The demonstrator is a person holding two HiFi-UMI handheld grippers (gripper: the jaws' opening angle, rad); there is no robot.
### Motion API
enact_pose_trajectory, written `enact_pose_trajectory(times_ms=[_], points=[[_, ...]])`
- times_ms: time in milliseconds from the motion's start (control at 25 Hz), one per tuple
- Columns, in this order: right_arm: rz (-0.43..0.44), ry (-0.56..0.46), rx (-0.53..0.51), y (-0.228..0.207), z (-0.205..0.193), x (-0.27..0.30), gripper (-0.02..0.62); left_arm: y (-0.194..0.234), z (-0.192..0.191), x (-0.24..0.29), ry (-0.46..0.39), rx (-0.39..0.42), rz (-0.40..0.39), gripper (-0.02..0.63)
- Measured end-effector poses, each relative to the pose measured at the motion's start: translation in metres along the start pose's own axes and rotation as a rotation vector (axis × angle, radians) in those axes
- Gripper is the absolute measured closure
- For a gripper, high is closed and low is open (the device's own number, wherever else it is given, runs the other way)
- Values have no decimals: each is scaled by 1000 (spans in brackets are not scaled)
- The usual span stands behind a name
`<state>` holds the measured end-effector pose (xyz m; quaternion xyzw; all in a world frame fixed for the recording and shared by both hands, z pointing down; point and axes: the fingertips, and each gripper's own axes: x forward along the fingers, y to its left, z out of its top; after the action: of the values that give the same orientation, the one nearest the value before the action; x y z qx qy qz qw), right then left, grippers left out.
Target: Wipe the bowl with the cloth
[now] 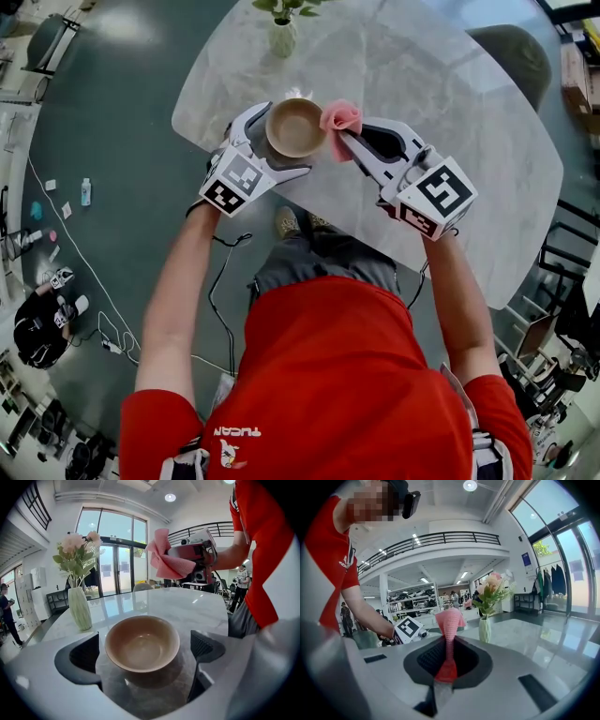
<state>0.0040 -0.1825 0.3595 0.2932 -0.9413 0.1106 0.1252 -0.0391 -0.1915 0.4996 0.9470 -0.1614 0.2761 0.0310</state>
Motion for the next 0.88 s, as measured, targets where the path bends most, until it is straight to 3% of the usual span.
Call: enact_pose_trajectory(times_ms=[880], points=[[33, 47, 25, -10, -23, 15, 574, 7, -17, 26, 71, -34, -62, 23]])
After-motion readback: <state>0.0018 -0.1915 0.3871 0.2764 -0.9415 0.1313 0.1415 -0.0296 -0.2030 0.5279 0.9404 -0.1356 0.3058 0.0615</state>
